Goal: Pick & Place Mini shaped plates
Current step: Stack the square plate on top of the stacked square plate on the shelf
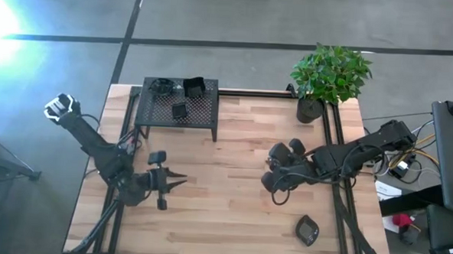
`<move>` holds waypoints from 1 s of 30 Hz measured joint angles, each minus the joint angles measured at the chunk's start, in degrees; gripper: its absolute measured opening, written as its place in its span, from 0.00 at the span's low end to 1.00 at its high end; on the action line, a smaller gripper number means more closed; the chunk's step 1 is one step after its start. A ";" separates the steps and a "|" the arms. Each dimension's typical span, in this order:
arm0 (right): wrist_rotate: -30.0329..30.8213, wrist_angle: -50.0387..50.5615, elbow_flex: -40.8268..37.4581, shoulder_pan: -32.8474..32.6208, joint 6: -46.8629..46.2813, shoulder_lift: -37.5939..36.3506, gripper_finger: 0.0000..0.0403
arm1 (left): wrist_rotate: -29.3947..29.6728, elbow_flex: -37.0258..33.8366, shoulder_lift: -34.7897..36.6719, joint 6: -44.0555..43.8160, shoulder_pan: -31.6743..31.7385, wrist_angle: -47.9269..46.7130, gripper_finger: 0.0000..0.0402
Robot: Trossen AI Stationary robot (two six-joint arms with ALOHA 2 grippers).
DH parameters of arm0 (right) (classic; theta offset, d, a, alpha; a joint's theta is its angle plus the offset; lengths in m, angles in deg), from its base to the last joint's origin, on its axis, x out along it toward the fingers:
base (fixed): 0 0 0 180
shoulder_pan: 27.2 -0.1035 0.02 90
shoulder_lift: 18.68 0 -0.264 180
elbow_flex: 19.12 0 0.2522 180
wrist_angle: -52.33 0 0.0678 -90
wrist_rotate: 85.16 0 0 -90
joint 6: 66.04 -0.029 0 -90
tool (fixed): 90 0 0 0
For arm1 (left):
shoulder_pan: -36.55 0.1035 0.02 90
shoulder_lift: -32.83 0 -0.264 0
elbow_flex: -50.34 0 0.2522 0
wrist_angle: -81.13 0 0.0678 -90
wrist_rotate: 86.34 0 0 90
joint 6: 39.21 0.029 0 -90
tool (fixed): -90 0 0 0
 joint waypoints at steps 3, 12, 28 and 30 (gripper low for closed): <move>0.00 1.84 -0.10 0.02 -5.33 0.00 0.14 | -0.02 -0.02 0.00 0.74 -0.82 -0.20 0.15; -3.26 10.74 -3.40 -0.01 -25.19 0.00 0.27 | 0.02 0.43 -0.02 4.06 -1.34 -0.31 0.15; -13.88 4.15 -25.37 -0.35 -52.15 0.85 0.28 | 0.52 -0.52 -0.13 7.01 -1.28 -0.74 0.15; -13.85 1.66 -27.42 -0.12 -52.53 0.85 0.28 | 0.64 -0.52 -0.13 7.84 -1.28 -0.72 0.15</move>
